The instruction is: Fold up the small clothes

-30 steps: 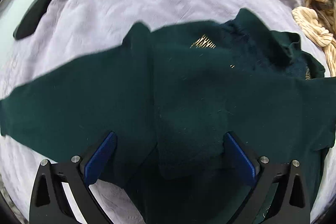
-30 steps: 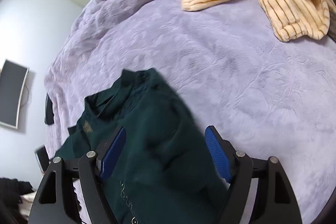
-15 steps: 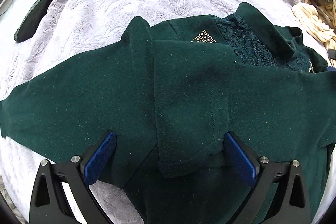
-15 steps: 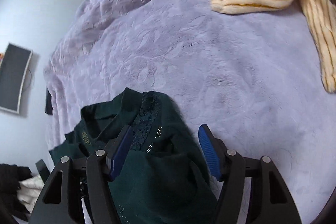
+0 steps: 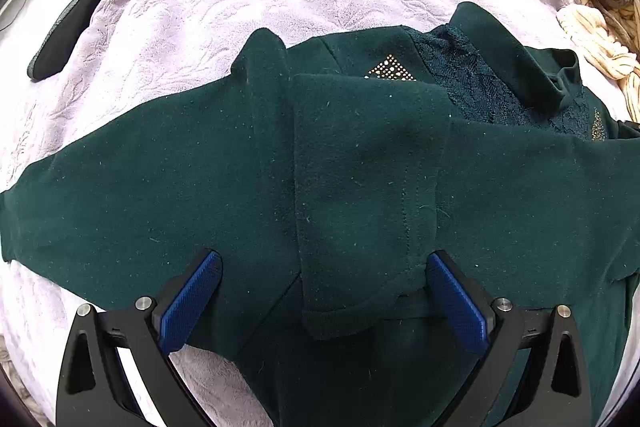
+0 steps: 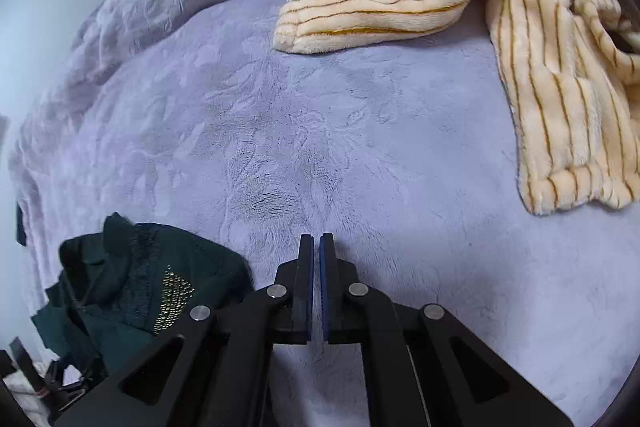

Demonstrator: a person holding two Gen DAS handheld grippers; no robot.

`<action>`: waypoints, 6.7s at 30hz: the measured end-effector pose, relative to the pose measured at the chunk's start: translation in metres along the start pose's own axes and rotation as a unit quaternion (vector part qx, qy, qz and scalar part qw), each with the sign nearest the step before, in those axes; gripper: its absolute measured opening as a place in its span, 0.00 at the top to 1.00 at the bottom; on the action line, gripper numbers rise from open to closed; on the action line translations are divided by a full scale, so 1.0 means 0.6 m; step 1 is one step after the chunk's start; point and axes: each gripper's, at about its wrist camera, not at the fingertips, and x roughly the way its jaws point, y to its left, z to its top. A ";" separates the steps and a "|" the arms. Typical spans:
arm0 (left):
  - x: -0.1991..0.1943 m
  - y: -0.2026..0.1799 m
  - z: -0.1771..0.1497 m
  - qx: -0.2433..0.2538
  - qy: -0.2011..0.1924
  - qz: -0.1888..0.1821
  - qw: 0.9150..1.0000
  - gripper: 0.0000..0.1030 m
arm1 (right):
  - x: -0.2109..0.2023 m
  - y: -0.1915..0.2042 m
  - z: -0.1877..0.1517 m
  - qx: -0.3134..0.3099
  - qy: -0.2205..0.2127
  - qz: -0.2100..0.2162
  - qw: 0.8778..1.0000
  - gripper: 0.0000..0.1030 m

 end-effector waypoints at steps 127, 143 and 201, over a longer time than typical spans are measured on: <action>-0.120 0.333 -0.184 -0.178 0.009 -0.081 0.981 0.00 | -0.065 0.456 -0.466 -0.232 0.153 0.077 0.957 0.02; -0.055 0.672 -0.175 -0.376 -0.077 -0.124 0.915 0.00 | -0.021 0.564 -0.527 -0.278 0.196 0.066 0.938 0.02; -0.177 0.224 -0.123 0.048 -0.230 0.009 0.972 0.93 | 0.111 0.822 -0.335 -0.276 0.260 0.222 0.898 0.77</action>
